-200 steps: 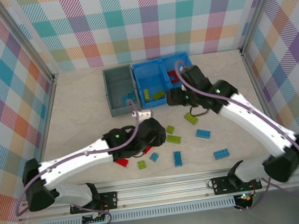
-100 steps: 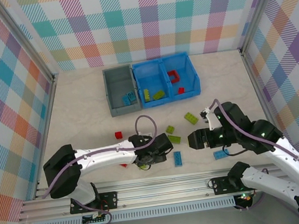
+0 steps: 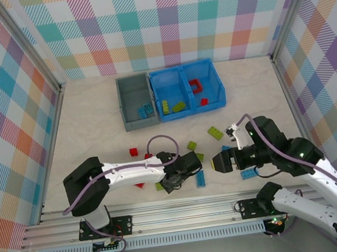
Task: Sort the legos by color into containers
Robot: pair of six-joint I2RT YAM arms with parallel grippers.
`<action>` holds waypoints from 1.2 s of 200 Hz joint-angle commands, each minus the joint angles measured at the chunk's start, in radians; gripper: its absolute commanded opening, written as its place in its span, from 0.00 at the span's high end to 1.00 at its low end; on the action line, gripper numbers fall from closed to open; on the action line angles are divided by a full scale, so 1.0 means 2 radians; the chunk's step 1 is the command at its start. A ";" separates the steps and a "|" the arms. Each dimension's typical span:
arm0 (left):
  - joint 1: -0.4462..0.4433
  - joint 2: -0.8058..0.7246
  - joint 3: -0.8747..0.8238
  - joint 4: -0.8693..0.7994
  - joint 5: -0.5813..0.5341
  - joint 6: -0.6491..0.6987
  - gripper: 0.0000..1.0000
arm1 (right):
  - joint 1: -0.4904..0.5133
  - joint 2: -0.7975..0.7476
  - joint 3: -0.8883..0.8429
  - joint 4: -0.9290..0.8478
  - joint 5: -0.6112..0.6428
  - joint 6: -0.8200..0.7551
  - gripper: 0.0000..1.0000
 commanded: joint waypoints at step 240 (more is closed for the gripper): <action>0.279 0.005 0.259 -0.161 -0.113 0.431 0.69 | 0.101 0.138 0.024 0.245 0.153 -0.042 0.28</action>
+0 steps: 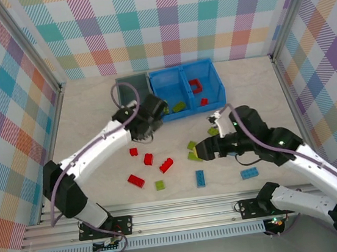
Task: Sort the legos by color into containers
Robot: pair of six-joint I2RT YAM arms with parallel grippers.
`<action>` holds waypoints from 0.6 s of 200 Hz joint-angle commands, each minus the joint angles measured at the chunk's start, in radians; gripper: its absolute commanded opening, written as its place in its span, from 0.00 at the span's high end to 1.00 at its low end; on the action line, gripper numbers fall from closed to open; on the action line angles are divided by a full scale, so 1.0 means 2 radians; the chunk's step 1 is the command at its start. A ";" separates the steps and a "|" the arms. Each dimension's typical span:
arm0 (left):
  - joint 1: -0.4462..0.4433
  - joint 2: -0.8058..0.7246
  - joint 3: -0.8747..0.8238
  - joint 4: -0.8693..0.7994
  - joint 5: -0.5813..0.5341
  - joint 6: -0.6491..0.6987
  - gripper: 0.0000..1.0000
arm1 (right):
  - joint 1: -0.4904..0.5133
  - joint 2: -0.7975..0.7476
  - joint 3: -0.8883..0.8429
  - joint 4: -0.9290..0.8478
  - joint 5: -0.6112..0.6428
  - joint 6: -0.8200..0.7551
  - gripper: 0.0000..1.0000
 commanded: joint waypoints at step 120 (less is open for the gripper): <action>0.120 0.302 0.245 -0.072 -0.059 0.214 0.63 | 0.101 0.121 -0.044 0.288 0.211 -0.016 0.27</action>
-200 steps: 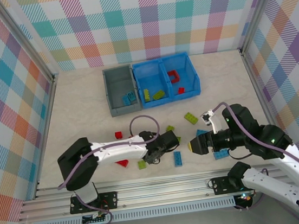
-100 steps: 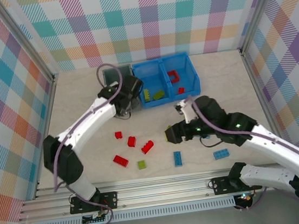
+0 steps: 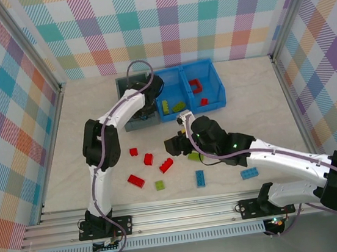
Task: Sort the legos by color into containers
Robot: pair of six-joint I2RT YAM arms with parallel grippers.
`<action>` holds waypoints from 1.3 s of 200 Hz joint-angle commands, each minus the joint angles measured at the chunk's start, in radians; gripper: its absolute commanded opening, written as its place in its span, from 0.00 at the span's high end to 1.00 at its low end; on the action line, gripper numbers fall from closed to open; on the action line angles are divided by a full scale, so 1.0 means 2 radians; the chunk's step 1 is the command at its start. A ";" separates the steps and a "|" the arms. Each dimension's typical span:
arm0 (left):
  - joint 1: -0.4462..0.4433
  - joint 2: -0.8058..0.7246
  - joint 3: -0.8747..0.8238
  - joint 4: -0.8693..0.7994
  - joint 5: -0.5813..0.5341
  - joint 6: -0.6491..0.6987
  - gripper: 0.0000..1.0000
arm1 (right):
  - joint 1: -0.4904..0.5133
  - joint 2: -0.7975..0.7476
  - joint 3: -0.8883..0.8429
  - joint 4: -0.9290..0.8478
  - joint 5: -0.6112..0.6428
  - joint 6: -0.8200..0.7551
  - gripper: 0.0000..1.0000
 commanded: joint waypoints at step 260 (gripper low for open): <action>-0.107 -0.743 -0.513 0.090 0.263 0.044 0.21 | 0.040 0.330 0.211 -0.286 -0.030 0.486 0.28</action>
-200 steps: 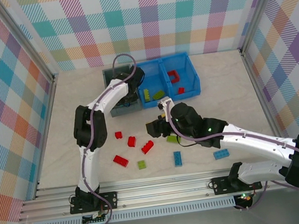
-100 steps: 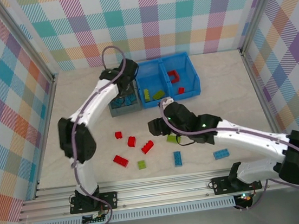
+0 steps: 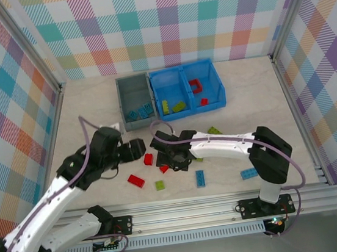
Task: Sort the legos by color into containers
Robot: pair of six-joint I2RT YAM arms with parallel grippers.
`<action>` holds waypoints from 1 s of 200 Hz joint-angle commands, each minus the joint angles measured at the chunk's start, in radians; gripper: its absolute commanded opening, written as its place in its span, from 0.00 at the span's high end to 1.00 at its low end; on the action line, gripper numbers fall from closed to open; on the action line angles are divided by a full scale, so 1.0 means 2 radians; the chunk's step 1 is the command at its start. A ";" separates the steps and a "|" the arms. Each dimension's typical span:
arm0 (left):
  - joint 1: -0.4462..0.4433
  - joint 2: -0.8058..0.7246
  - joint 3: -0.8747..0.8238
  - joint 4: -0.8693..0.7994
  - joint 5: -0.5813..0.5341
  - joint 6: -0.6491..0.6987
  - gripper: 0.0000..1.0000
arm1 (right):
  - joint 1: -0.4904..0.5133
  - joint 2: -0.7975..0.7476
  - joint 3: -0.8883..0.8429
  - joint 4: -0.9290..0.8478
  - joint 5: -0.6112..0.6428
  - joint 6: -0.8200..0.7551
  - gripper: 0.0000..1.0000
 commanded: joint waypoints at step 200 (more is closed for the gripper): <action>-0.007 -0.094 -0.054 0.044 0.113 -0.021 0.25 | -0.031 0.052 0.035 0.006 0.009 0.103 0.82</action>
